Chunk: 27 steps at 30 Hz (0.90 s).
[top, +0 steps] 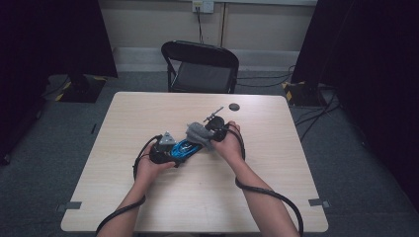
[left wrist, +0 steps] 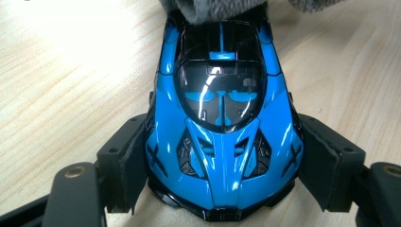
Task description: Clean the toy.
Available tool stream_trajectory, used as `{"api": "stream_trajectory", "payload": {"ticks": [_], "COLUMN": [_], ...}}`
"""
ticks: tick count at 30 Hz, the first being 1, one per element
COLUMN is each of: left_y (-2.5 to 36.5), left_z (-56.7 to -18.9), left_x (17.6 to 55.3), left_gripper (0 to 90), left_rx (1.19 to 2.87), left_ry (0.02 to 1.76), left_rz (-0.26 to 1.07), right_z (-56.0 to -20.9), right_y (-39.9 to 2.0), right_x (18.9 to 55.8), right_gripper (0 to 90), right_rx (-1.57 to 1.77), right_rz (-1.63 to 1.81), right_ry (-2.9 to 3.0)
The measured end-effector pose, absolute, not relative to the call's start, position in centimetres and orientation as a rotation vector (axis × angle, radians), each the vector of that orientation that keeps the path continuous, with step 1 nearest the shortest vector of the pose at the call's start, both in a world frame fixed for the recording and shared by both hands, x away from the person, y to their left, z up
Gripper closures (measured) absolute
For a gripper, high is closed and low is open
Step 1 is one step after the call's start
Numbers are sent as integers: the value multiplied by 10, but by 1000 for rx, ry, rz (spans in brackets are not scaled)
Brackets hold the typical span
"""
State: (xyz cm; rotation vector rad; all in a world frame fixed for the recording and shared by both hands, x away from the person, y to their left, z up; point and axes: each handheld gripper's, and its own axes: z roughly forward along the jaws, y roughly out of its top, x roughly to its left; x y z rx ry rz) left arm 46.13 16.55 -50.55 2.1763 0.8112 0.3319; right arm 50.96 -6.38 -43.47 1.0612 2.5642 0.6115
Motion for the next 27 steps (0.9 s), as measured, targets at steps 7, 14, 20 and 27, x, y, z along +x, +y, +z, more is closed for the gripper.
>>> {"api": "stream_trajectory", "payload": {"ticks": [7, 14, 20, 27], "left_y": [166, 166, 166, 166], "left_z": [-505, -505, -505, -505], "left_x": [461, 461, 461, 461], "left_gripper": [258, 258, 258, 258], "left_rx": [2177, 2176, 2178, 2177], "left_ry": [811, 811, 812, 813], "left_rz": [332, 333, 333, 334], "right_z": [-436, -435, -433, -428], "right_y": [-77, -91, -103, -115], "right_x": [514, 516, 517, 515], "right_gripper": [768, 768, 768, 768], "right_rx": [1104, 1142, 1162, 1197], "right_rz": [596, 618, 637, 682], "right_ry": [2538, 2505, 2487, 2447]}}
